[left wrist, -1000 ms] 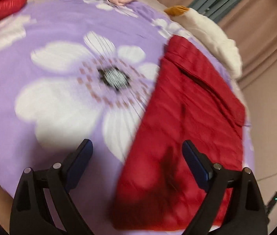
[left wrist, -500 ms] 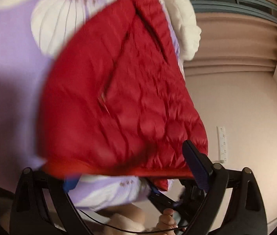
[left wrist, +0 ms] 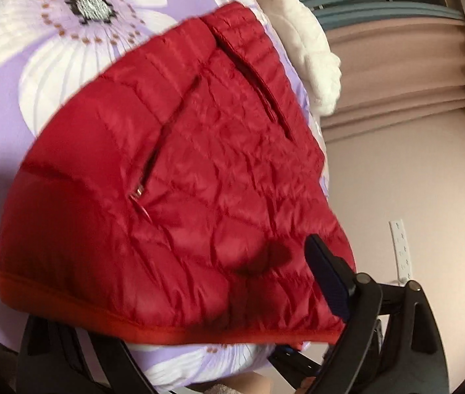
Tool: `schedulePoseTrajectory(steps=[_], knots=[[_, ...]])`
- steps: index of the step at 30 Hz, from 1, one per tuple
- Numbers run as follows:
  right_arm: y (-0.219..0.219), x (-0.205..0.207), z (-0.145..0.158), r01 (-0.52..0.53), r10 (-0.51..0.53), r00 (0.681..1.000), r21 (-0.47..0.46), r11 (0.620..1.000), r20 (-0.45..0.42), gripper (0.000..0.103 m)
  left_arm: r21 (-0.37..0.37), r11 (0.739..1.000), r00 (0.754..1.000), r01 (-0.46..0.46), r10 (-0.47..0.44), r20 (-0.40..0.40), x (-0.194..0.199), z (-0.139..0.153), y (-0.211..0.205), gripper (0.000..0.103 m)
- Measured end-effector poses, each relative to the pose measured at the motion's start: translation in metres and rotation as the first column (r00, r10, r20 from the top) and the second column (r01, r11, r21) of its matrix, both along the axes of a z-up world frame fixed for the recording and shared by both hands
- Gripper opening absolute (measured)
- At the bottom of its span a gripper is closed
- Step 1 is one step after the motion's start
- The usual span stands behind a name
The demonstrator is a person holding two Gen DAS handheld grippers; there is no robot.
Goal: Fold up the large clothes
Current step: 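Move both grippers to the jacket hem and grasp its ribbed edge, then lift the grasped hem with both grippers toward the collar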
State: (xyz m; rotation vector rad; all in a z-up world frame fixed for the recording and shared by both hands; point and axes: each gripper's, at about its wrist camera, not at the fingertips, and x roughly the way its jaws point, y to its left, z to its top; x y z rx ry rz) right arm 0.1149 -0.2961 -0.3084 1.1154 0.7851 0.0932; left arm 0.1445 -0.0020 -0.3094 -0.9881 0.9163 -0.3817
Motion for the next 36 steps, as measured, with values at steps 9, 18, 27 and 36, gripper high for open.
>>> schedulePoseTrajectory(steps=[9, 18, 27, 36], knots=[[-0.011, 0.006, 0.005, 0.06, -0.061, 0.998, -0.095, 0.994, -0.007, 0.079, 0.157, 0.985, 0.997, -0.073, 0.07, 0.026, 0.016, -0.004, 0.011, 0.083], [-0.014, 0.013, -0.01, 0.049, -0.053, 0.998, -0.183, 0.982, -0.016, 0.079, 0.188, 0.98, 0.998, -0.062, 0.058, 0.028, 0.029, -0.01, 0.007, 0.079], [-0.009, 0.012, -0.015, 0.085, -0.097, 0.995, -0.392, 0.916, -0.012, 0.041, 0.477, 0.868, 0.986, -0.139, 0.079, 0.144, 0.025, -0.015, -0.014, 0.046], [-0.01, 0.006, -0.017, 0.066, -0.066, 0.998, -0.444, 0.894, 0.016, 0.032, 0.545, 0.825, 0.983, -0.148, 0.061, 0.173, 0.028, -0.02, -0.016, 0.044]])
